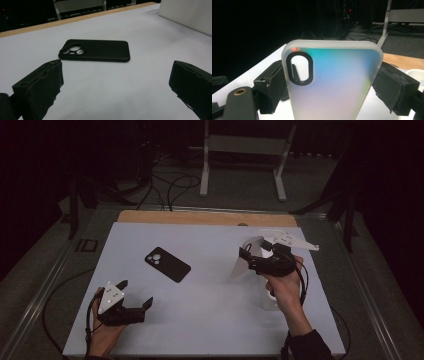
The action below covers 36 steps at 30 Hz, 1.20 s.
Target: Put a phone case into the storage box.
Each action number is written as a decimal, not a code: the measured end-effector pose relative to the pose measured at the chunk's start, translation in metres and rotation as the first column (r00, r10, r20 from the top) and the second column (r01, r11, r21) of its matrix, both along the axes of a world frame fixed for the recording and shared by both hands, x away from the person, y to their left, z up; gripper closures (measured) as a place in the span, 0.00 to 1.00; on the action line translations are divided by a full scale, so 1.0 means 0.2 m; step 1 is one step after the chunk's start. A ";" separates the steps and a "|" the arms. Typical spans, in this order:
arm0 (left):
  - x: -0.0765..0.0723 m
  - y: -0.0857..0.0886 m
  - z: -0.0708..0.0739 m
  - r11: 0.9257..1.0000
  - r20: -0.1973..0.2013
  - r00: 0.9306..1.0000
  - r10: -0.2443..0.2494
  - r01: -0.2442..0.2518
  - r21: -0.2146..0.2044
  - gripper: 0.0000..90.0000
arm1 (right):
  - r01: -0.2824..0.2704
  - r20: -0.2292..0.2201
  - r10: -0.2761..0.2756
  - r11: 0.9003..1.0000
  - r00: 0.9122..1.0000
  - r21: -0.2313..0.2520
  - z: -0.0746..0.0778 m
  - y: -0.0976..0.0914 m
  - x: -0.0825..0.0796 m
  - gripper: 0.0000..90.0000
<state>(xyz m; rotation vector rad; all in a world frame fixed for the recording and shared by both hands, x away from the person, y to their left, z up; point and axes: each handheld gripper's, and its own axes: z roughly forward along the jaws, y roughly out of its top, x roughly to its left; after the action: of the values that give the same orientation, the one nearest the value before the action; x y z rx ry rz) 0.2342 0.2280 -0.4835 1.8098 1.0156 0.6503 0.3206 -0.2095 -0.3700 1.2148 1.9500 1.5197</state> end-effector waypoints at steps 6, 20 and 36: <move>-0.01 0.02 -0.02 1.000 0.027 1.000 0.009 -0.009 -0.017 0.00 | 0.029 0.008 -0.029 1.000 1.000 -0.005 0.02 -0.04 0.03 0.19; -0.01 0.04 -0.03 0.998 0.016 0.999 0.052 -0.052 -0.036 0.00 | 0.089 0.008 -0.089 0.996 0.996 -0.017 0.07 -0.12 0.14 0.19; -0.01 0.05 -0.04 0.997 0.011 0.999 0.052 -0.052 -0.049 0.00 | 0.170 0.028 -0.169 0.984 0.985 -0.056 0.14 -0.16 0.27 0.19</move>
<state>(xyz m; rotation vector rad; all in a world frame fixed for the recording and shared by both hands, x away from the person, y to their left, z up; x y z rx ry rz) 0.2320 0.2381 -0.4909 1.7395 1.0644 0.6619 0.3746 -0.2405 -0.3420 1.2969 1.8128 1.3760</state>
